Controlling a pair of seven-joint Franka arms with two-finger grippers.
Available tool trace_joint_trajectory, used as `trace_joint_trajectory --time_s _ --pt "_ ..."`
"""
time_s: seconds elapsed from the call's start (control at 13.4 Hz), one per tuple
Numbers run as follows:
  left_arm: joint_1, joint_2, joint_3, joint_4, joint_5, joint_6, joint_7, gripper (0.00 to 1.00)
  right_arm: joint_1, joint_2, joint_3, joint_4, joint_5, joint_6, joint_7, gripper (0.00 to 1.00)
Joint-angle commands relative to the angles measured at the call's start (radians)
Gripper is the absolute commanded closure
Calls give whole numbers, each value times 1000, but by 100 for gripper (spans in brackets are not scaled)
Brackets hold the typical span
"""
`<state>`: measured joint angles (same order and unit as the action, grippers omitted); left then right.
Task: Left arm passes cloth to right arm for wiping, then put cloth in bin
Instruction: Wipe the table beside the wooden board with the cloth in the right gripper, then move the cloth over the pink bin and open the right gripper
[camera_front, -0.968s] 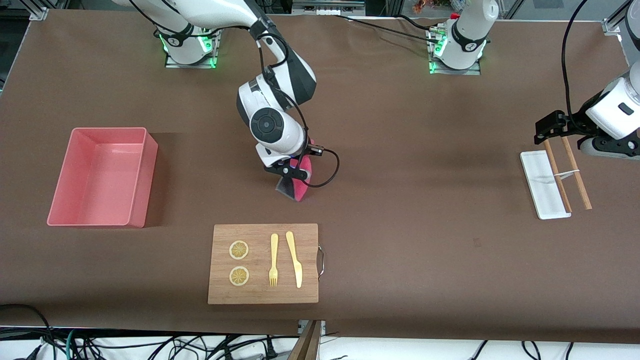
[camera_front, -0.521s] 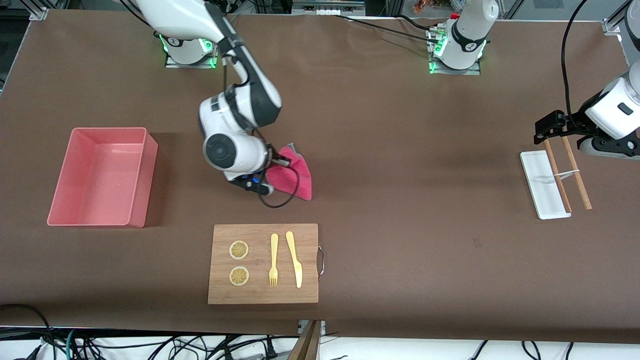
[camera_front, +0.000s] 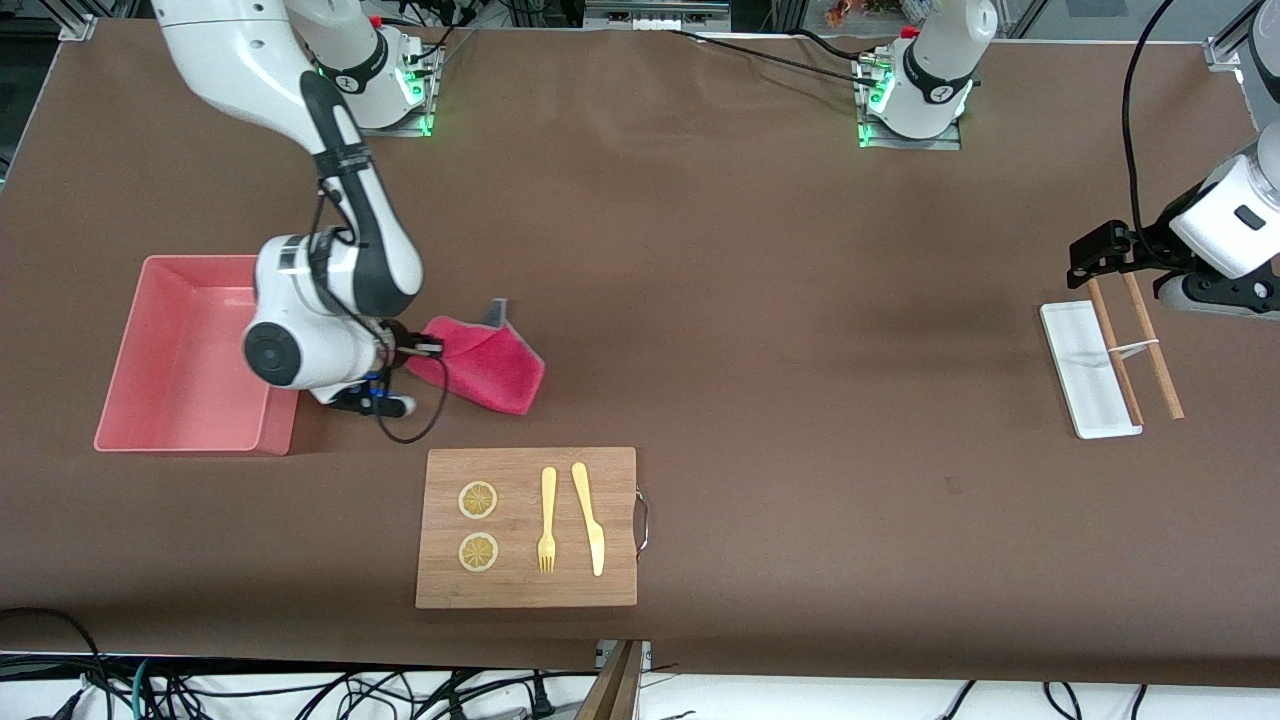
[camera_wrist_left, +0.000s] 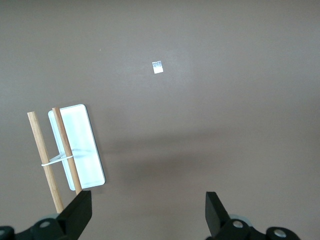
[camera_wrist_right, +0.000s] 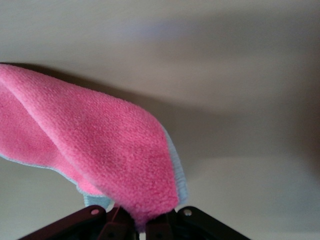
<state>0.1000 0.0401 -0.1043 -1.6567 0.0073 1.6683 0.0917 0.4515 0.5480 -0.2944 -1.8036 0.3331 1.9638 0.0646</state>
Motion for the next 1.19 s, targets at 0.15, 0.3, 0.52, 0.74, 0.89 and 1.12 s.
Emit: trace_joint_trajectory --time_s 0.15,0.3,0.52,0.74,0.89,1.12 --pt "3 7 0 25 -17 -22 23 0 -54 -107 -57 -28 -103 -25 -154 100" --pt "3 7 0 25 -17 -22 23 0 -80 -170 -57 -4 -163 -107 -155 100" --pt "3 7 0 25 -18 -24 23 0 -83 -264 -84 53 -218 -259 -152 100" --pt "4 7 0 25 -17 -27 25 0 -102 -370 -92 116 -314 -403 -157 100" --pt "4 7 0 25 -18 -27 25 0 -122 -411 -123 150 -373 -431 -184 100" --pt "3 7 0 25 -17 -28 25 0 -201 -421 -132 147 -420 -416 -307 100"
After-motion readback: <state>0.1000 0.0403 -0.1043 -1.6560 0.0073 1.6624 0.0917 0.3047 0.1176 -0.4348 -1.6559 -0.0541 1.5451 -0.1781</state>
